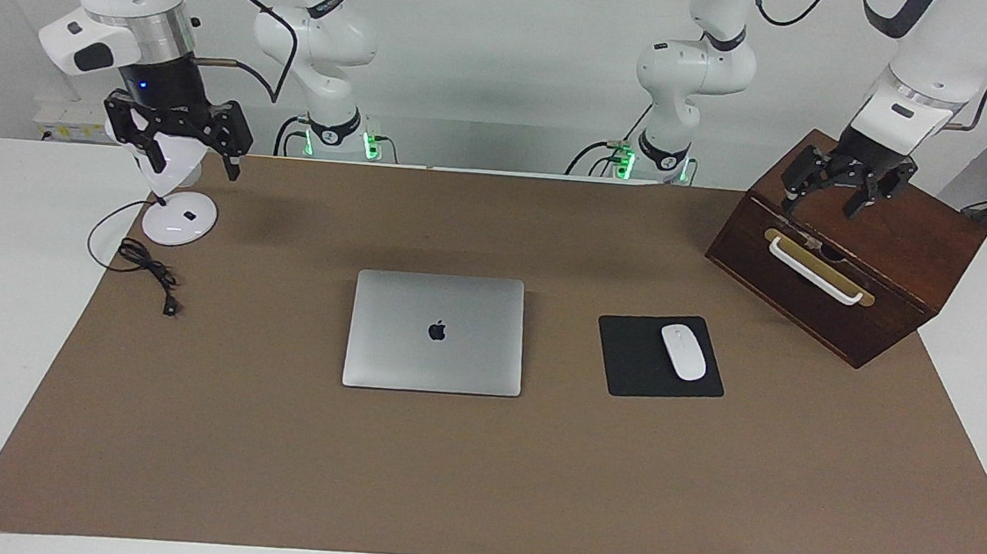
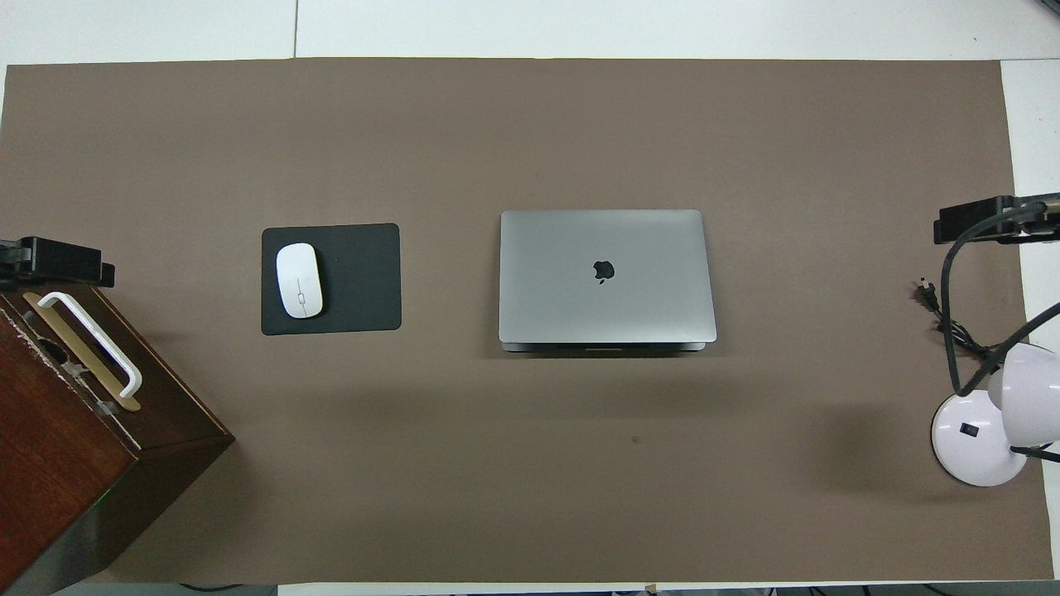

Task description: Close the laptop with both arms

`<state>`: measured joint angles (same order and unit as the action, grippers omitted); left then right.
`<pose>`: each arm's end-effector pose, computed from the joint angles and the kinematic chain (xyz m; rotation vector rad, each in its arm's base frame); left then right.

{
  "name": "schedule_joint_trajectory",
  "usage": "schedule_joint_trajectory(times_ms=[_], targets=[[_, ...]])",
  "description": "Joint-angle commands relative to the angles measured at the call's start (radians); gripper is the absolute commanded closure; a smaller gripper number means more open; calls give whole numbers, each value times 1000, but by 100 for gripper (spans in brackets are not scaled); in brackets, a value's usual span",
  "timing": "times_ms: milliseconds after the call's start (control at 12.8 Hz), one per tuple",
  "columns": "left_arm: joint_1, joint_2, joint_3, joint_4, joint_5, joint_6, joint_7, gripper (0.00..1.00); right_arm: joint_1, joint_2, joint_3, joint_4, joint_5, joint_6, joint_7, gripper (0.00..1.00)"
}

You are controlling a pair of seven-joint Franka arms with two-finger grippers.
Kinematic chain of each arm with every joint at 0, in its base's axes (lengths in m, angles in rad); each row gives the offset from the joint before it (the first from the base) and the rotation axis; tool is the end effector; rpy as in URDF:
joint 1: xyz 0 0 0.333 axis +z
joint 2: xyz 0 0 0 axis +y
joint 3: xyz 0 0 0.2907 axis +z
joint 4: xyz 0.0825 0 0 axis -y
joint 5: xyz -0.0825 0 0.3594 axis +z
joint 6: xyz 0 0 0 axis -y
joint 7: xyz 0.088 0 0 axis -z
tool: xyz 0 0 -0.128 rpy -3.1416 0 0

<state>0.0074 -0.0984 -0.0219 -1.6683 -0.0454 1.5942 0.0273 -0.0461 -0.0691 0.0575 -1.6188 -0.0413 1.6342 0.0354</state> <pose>0.5038 -0.0135 0.5875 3.0976 -0.0638 0.0380 0.5183 0.0018 0.5987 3.0953 -0.0357 0.1323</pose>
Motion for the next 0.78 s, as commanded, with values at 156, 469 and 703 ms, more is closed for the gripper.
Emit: schedule_joint_trajectory(times_ms=[156, 469, 703], targets=[[0, -12, 0, -16, 13, 12, -9, 0, -6, -8, 8, 1, 26, -112, -20, 0], [9, -14, 0, -19, 13, 17, -6, 0, -6, -9, 8, -7, 27, -119, -20, 0], [8, -15, 0, -28, 13, 17, -6, 0, -6, -9, 8, -9, 27, -117, -20, 0]])
